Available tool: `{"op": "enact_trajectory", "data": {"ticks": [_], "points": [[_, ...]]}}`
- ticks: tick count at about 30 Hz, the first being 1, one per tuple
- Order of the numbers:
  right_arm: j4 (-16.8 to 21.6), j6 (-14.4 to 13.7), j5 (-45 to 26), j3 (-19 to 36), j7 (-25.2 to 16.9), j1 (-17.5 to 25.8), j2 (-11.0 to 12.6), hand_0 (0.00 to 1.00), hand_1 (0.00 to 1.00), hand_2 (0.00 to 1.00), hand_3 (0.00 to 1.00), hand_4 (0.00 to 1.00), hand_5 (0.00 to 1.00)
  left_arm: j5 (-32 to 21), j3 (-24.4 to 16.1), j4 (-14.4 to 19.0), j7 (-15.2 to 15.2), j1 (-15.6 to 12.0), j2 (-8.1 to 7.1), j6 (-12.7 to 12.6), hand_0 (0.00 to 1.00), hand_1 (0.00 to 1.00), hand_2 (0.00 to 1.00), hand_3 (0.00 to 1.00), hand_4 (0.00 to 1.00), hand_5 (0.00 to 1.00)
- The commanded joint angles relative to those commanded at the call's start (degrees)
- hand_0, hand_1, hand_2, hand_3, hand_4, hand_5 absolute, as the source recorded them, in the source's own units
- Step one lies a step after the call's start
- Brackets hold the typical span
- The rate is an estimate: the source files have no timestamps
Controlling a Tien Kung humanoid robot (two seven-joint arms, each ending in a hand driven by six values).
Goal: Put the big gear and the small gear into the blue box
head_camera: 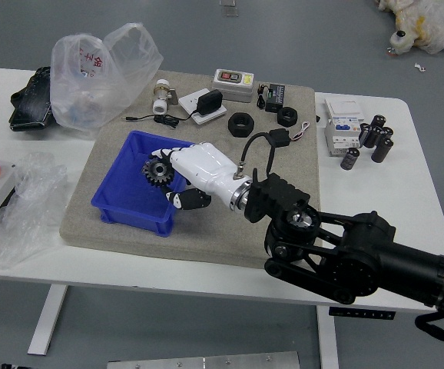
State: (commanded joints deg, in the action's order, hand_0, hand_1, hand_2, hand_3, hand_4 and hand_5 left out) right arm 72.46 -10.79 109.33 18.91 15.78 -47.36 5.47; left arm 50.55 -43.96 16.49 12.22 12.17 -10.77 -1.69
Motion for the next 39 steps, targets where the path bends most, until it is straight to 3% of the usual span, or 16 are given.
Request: {"op": "enact_trajectory", "data": {"ticks": [5,6,11,12,17,18,23,24,29,30,35,36,39], "points": [[-1.27,-0.13,-0.28,-0.87,-0.05,-0.88,-1.06,0.407,0.674,0.864,0.837,0.351,0.181,0.59,-0.71,0.09,0.48,-0.29,-0.09,0.09,0.666,0.627,0.606,0.664,0.683,0.235],[-1.28,0.03,-0.56,-1.03,0.09,-0.98,-1.13,0.417,0.788,0.998,0.998,0.809,0.41,0.73,-0.85,0.1,0.57,-0.31,-0.07,0.14,0.666,0.627,0.605,0.663,0.682,0.235],[-0.8,1.64,-2.49,-2.03,1.41,-1.23,-1.18,0.417,0.788,0.998,0.998,0.809,0.41,1.02,-1.1,0.12,0.71,-0.16,0.12,0.36,0.666,0.627,0.605,0.663,0.682,0.235],[-0.8,2.04,-2.78,-2.21,1.66,-1.25,-1.21,0.405,0.787,0.998,0.998,0.957,0.523,0.98,-1.03,0.11,0.66,-0.09,0.16,0.36,0.665,0.627,0.601,0.655,0.682,0.235],[-0.97,2.91,-3.52,-2.32,2.43,-1.09,-0.97,0.405,0.787,0.998,0.998,0.957,0.523,0.86,-0.83,0.08,0.52,0.17,0.19,0.45,0.665,0.627,0.601,0.655,0.682,0.235],[-0.98,2.61,-3.53,-1.84,2.48,-0.92,-0.74,0.39,0.676,0.998,0.998,0.955,0.506,0.86,-0.83,0.09,0.56,0.18,0.18,0.51,0.657,0.626,0.598,0.647,0.681,0.237],[-1.81,-0.35,-3.54,2.29,2.77,0.24,1.02,0.39,0.676,0.998,0.998,0.955,0.506,0.83,-0.94,0.11,0.78,0.03,0.24,0.71,0.657,0.626,0.598,0.647,0.681,0.237],[-2.3,-1.04,-3.6,3.15,2.79,0.44,1.41,0.321,0.53,0.886,0.973,0.817,0.335,0.86,-1.0,0.12,0.83,-0.02,0.25,0.75,0.656,0.627,0.597,0.638,0.68,0.237],[-7.16,-4.28,-5.21,5.31,1.69,0.74,2.82,0.321,0.53,0.886,0.973,0.817,0.335,0.77,-1.0,0.12,0.89,-0.09,0.3,0.85,0.656,0.627,0.597,0.638,0.68,0.237],[-8.29,-4.61,-5.83,4.99,1.43,0.73,3.0,0.295,0.454,0.737,0.812,0.764,0.287,0.77,-0.99,0.11,0.87,-0.07,0.31,0.86,0.657,0.626,0.595,0.618,0.678,0.238],[-12.53,-5.38,-8.86,1.94,0.11,0.68,3.36,0.295,0.454,0.737,0.812,0.764,0.287,0.8,-1.02,0.05,0.55,0.06,0.38,1.08,0.657,0.626,0.595,0.618,0.678,0.238],[-13.31,-5.4,-9.37,1.06,-0.17,0.61,3.37,0.272,0.42,0.651,0.694,0.717,0.266,0.81,-1.08,0.05,0.43,0.08,0.39,1.24,0.659,0.62,0.603,0.618,0.687,0.255],[-15.14,-5.25,-10.21,-1.12,-0.74,0.43,3.41,0.272,0.42,0.651,0.694,0.717,0.266,0.82,-1.24,0.05,0.14,0.09,0.4,1.58,0.659,0.62,0.603,0.618,0.687,0.255]]}}
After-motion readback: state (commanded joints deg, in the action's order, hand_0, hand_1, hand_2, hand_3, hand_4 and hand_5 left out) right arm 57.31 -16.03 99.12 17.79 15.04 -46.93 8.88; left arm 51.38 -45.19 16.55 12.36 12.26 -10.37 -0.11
